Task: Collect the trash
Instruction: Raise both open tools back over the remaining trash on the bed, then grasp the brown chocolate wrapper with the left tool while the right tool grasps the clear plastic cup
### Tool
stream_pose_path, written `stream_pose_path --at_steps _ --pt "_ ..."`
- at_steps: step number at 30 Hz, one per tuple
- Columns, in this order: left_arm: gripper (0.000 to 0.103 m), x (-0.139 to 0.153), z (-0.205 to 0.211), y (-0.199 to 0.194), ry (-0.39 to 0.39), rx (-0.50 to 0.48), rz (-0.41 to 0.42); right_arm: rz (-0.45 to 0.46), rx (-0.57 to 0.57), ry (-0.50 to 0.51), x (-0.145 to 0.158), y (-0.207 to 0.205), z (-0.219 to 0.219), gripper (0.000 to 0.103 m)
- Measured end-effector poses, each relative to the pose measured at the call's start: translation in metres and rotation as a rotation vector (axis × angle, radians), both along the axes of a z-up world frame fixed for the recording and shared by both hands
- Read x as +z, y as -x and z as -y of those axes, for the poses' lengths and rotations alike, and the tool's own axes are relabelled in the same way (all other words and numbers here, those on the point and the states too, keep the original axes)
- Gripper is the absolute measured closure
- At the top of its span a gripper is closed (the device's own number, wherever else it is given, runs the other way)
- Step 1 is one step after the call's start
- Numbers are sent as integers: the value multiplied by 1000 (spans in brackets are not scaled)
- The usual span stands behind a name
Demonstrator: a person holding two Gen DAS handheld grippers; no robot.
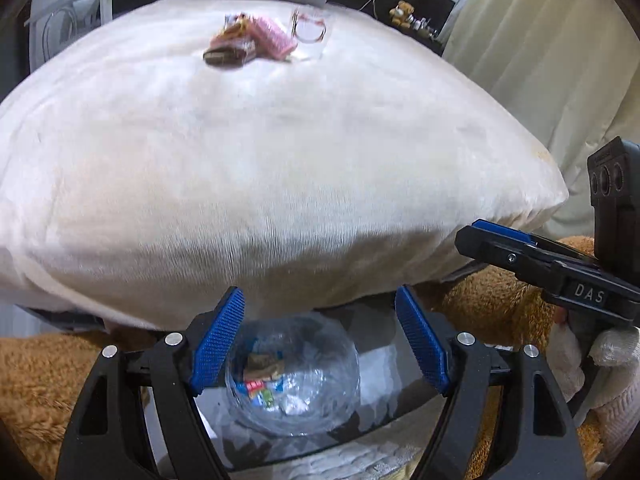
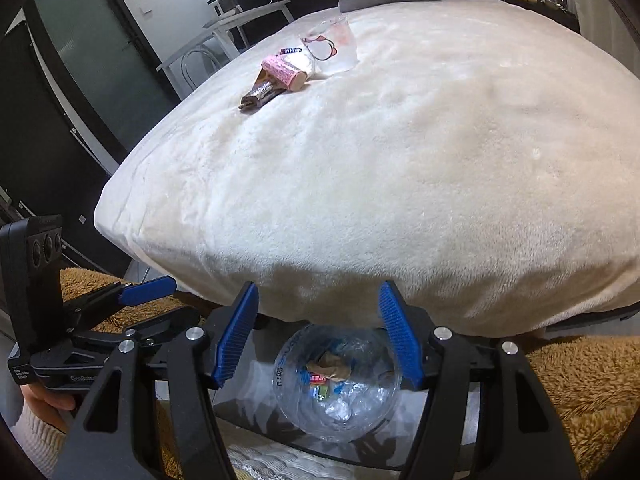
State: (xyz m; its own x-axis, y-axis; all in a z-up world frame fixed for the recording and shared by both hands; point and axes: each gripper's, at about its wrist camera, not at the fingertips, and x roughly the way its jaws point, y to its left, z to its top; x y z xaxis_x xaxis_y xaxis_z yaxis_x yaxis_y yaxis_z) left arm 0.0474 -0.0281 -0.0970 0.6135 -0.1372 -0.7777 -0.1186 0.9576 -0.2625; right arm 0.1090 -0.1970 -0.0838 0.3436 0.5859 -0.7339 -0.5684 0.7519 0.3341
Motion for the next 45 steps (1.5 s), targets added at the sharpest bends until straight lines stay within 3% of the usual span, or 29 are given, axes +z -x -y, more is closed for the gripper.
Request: stream_pose_path --at_steps 8,15,23,32,36,45 --pt "26 33 -9 -14 -62 -22 100 180 20 22 35 -20 -13 40" --pt "26 53 -30 -45 -134 -33 125 213 23 37 46 -58 -32 40" --pt "26 65 -62 -78 -105 -7 112 258 43 55 51 -106 -59 40" --pt "26 66 -87 -131 -183 -61 115 281 48 63 49 -158 -84 39" --pt "26 60 -103 -157 -186 -67 112 285 48 47 46 -180 -94 26" --pt "26 36 -127 -204 -143 -69 55 278 75 40 36 -221 -132 13"
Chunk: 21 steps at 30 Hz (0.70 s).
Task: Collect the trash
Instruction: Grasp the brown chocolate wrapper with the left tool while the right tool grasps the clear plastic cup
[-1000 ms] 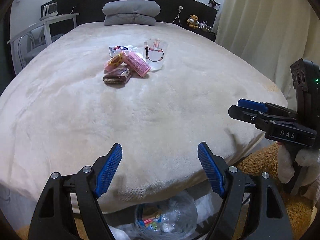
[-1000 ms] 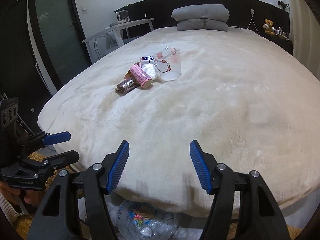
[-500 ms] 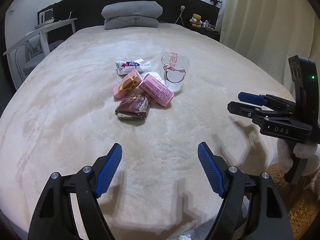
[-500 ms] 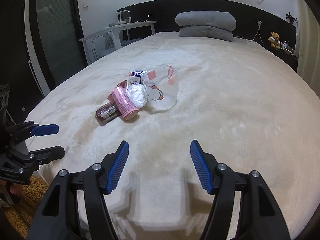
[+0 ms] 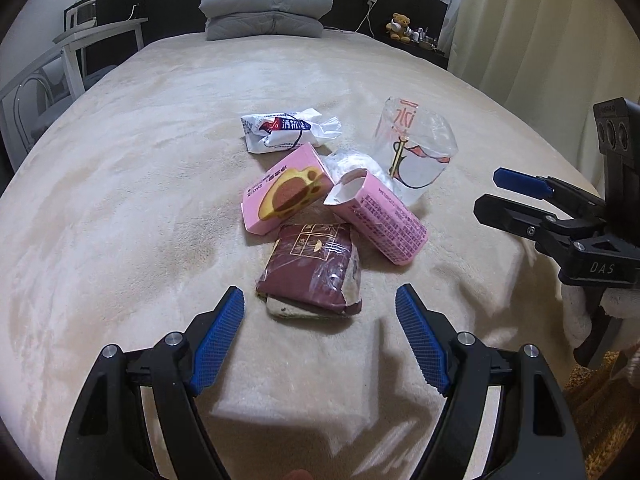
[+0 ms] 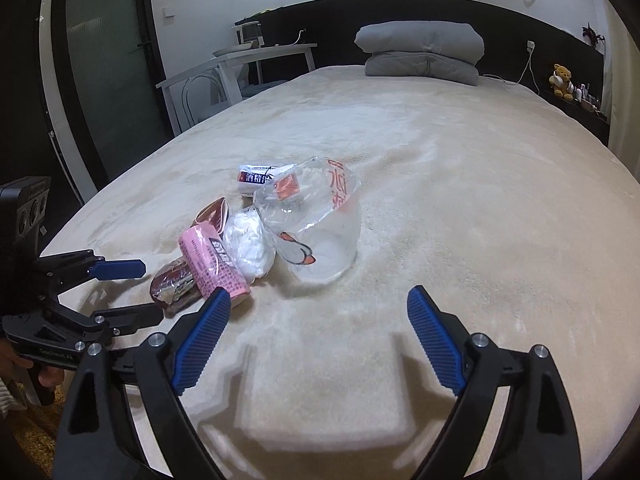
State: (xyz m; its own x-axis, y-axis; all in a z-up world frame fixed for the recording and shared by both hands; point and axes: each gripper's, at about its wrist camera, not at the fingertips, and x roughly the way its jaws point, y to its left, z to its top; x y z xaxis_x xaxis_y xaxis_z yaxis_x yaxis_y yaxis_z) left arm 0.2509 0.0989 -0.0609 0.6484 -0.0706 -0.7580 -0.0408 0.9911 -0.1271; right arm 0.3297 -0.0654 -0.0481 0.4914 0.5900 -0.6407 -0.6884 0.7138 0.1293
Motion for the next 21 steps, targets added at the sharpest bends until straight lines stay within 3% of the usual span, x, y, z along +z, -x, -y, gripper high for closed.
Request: stream_pose_path --at_steps 12,16,17,18,19,21 --pt "27 -14 -7 -27 15 -19 -19 -26 1 2 -10 -40 -44 13" --pt "41 -13 -7 -28 1 -16 -15 -34 -12 -6 -12 -50 -51 13" --pt "41 -13 -6 -28 -3 -17 -15 -34 -18 -5 -12 -52 -52 15" --pt "41 -13 -6 -28 -7 -20 -15 -37 -20 -5 -12 -54 -52 27" --pt "41 -13 -6 -27 -10 -22 -13 -38 -22 2 -12 -54 -53 33" --pt "42 -12 -6 -25 -19 -26 -4 -31 -11 -2 -11 -51 -50 33"
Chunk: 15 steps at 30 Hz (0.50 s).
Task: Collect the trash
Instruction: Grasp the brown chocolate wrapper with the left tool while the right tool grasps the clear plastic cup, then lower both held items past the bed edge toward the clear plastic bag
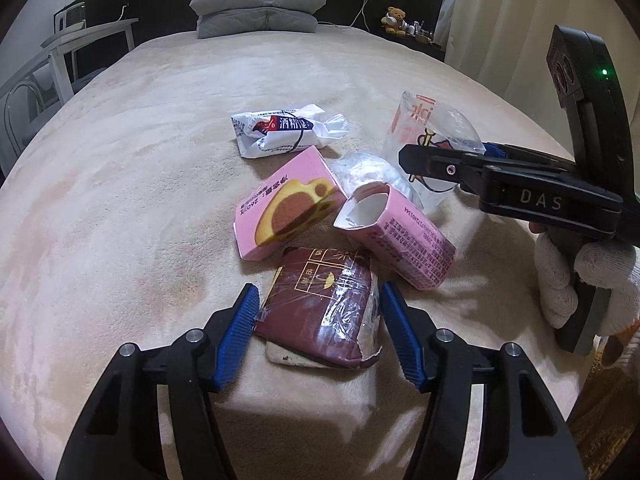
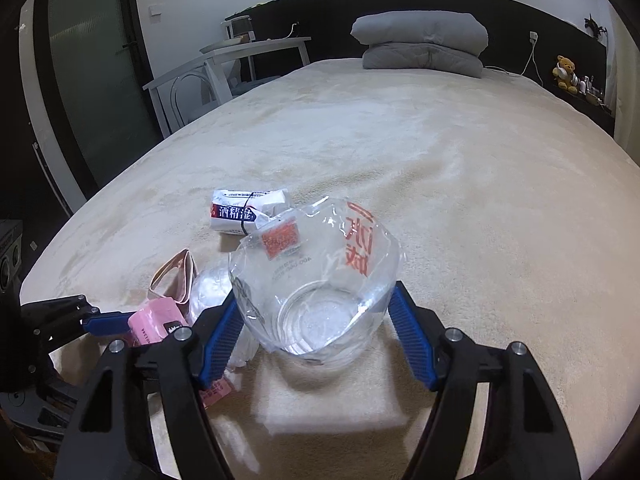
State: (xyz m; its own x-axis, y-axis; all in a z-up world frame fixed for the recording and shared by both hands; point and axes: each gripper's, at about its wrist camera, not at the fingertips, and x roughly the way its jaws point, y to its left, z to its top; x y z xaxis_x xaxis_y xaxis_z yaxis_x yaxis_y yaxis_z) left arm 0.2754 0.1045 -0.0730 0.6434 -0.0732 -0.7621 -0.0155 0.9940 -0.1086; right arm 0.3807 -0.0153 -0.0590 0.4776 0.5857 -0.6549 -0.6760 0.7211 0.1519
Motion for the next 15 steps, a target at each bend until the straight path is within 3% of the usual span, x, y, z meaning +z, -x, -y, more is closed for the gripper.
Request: stream_pose_path --at_steps 15 --pt "42 13 -7 20 -9 49 22 36 17 -25 22 34 30 33"
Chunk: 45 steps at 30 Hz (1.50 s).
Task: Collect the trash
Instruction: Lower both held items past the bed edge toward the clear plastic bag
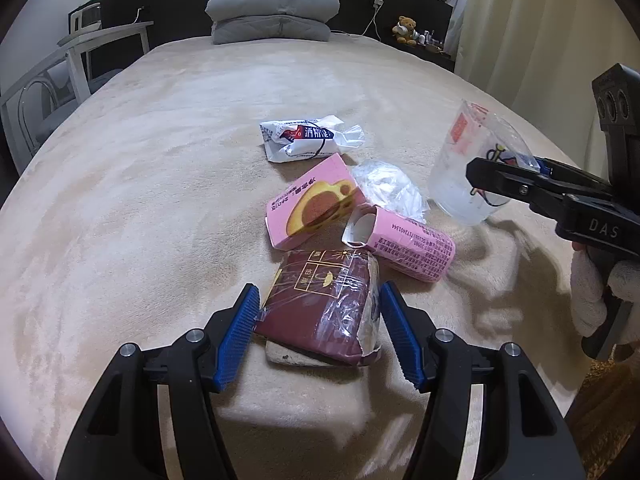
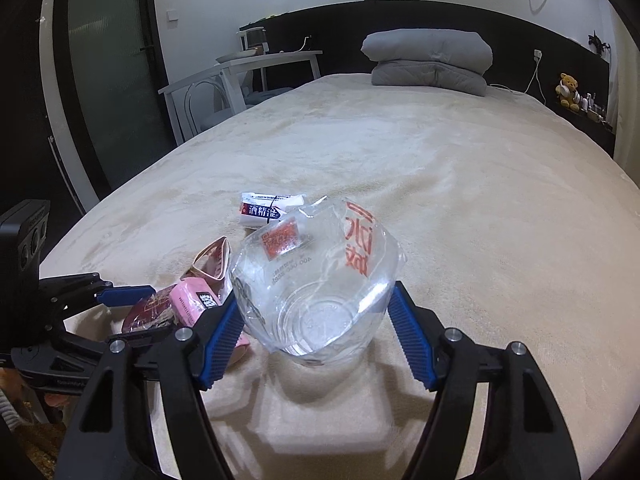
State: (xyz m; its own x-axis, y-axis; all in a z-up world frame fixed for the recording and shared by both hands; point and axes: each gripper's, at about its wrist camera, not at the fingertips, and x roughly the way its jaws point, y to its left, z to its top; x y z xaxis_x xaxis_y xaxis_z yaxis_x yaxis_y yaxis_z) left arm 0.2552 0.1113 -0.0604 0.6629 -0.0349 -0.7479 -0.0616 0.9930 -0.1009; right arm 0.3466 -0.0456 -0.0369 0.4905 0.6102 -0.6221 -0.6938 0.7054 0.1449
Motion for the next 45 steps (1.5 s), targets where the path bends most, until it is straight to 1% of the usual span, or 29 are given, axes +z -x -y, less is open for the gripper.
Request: stream_pose_path --at_steps 9,17,24,30,45 --pt "42 12 -3 19 10 31 23 2 -2 -58 23 32 28 33" --pt "42 31 6 44 33 41 79 9 -9 -83 36 63 43 33" --pt "42 48 20 66 48 49 132 -2 -18 -96 36 92 60 33" --pt "42 57 30 87 73 64 174 -10 -22 -111 36 120 77 33" --pt "42 59 68 142 124 55 233 -15 -24 -132 34 181 110 33"
